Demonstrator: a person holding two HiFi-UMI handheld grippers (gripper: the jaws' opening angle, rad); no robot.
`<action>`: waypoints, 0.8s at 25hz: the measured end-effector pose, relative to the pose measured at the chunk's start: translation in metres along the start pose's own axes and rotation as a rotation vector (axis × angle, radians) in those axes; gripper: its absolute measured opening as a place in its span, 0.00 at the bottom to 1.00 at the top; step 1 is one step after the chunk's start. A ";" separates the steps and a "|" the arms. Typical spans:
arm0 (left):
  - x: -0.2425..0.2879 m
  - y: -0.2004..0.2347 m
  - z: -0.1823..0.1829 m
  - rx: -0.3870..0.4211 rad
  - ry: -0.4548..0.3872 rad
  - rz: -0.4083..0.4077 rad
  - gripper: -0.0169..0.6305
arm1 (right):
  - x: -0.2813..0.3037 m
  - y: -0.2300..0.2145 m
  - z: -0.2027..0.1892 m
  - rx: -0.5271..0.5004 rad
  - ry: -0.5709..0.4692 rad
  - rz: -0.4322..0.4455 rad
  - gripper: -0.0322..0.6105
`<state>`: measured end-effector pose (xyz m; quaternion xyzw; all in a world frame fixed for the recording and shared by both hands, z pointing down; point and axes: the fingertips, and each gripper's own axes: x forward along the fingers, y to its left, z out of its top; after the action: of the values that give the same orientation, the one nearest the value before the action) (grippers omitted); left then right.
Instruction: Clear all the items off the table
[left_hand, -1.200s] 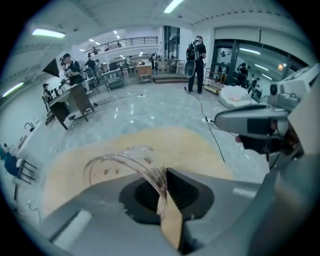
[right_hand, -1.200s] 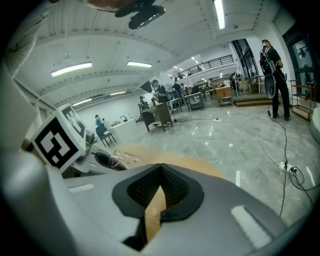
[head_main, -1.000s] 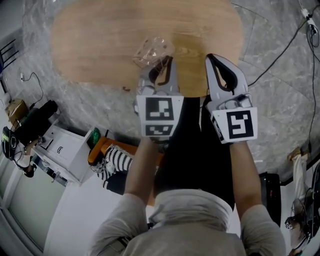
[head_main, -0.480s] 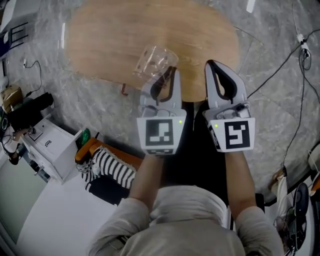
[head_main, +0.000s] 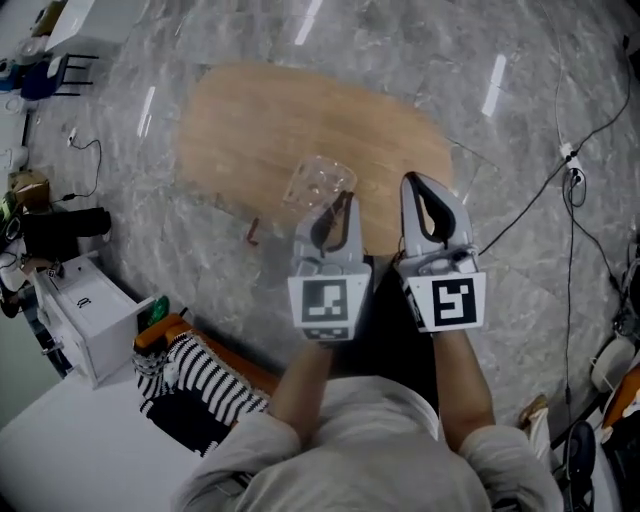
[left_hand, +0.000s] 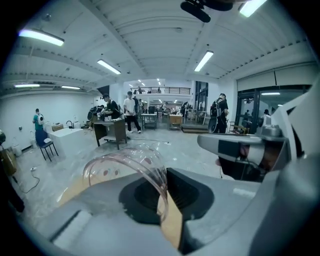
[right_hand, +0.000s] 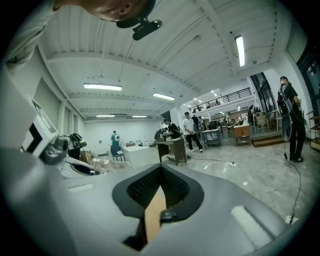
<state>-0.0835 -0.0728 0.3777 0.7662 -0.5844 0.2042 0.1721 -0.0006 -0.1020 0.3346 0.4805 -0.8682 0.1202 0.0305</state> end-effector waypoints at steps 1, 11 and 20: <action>-0.002 -0.002 0.010 0.002 -0.016 -0.003 0.10 | -0.005 0.000 0.012 0.003 -0.021 -0.002 0.06; -0.053 -0.015 0.120 0.038 -0.164 0.019 0.10 | -0.041 0.004 0.143 -0.124 -0.179 -0.061 0.06; -0.105 -0.030 0.191 0.085 -0.311 0.066 0.10 | -0.070 0.024 0.203 -0.160 -0.253 -0.011 0.06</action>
<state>-0.0574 -0.0742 0.1590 0.7756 -0.6196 0.1134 0.0401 0.0294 -0.0800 0.1218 0.4927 -0.8692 -0.0108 -0.0402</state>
